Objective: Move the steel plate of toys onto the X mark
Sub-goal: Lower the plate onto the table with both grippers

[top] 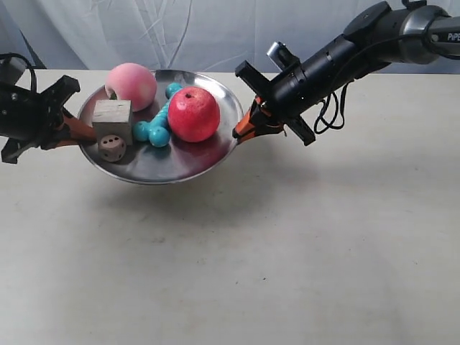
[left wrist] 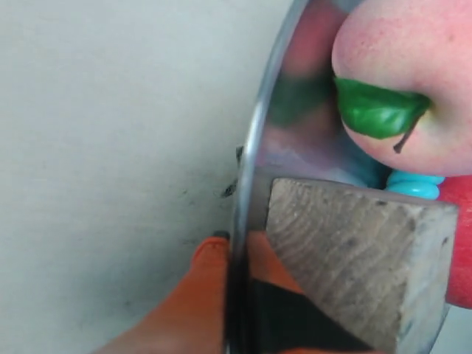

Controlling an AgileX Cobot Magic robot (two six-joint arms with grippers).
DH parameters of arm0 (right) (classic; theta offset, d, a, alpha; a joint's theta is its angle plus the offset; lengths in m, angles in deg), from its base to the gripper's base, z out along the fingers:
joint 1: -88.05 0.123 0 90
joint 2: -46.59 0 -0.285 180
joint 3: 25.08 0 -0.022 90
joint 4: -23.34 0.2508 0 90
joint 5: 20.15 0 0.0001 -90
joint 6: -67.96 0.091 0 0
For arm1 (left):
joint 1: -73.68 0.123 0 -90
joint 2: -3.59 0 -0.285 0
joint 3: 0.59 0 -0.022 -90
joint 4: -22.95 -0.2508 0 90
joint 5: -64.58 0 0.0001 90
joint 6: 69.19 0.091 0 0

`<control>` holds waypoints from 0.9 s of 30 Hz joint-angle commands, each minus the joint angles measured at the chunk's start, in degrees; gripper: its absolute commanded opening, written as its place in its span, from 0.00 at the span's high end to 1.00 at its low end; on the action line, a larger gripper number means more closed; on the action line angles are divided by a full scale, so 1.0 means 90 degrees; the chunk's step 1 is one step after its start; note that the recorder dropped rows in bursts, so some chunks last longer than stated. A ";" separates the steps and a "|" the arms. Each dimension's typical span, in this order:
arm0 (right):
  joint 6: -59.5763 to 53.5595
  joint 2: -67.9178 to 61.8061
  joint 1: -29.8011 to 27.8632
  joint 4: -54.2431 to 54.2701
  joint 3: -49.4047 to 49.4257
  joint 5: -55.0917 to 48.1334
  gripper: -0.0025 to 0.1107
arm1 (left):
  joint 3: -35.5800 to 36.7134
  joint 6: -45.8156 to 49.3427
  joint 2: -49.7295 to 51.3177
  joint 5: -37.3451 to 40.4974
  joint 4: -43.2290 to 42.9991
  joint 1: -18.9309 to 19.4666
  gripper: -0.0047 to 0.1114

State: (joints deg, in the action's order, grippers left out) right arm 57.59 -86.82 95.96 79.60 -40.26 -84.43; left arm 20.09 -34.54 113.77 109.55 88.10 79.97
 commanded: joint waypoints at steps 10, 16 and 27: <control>-0.0004 -0.0679 0.0488 0.0094 -0.0096 0.0728 0.98 | -0.0022 -0.0288 0.0812 -0.0978 -0.1053 -0.0315 0.96; -0.0004 -0.0956 0.0502 0.0061 -0.0096 0.0719 0.98 | -0.0022 0.0047 0.1368 -0.1152 -0.1089 -0.0624 0.96; -0.0466 -0.0984 0.0528 0.0037 -0.0120 0.0731 0.67 | -0.0022 0.0211 0.1543 -0.1006 -0.1391 -0.0654 0.93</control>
State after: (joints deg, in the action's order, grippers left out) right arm 54.72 -96.51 99.91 75.99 -40.65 -76.94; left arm 19.25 -35.49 126.13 99.71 80.99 75.47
